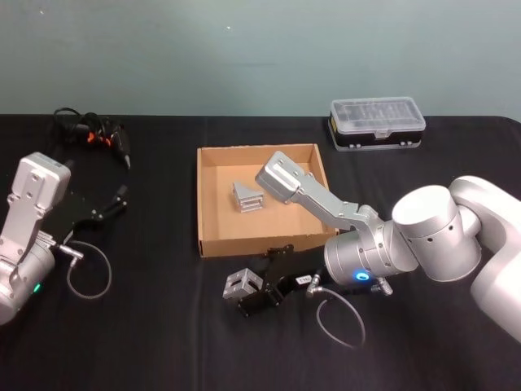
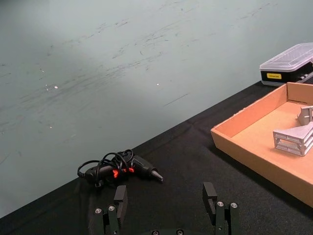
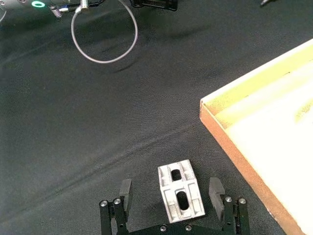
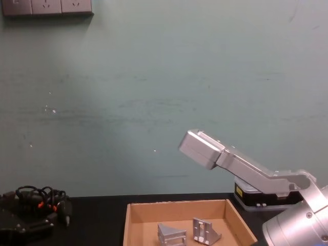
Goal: Use one hand to pick up the angle iron from the table and place it into the box.
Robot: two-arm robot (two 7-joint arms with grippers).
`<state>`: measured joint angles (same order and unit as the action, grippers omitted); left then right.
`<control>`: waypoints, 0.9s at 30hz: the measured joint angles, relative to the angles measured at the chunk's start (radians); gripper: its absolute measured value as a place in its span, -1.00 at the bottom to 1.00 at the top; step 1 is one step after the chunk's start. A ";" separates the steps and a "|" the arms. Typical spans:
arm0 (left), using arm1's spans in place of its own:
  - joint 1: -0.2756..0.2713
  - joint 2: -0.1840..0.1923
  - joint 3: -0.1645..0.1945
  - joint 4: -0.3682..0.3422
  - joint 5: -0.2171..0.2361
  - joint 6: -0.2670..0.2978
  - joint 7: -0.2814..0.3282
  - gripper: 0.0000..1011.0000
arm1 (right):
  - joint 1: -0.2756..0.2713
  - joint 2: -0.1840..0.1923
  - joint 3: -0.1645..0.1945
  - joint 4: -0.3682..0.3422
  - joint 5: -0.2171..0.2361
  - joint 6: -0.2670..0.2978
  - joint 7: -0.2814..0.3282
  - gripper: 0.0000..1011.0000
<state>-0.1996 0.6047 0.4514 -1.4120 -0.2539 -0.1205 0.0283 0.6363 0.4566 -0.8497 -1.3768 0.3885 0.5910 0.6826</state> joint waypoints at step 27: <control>0.000 0.000 0.000 0.000 0.000 0.000 0.000 1.00 | 0.005 -0.009 -0.006 0.020 -0.006 -0.011 0.008 0.51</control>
<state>-0.1995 0.6047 0.4514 -1.4120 -0.2539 -0.1205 0.0283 0.6415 0.4480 -0.8559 -1.3569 0.3824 0.5801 0.6902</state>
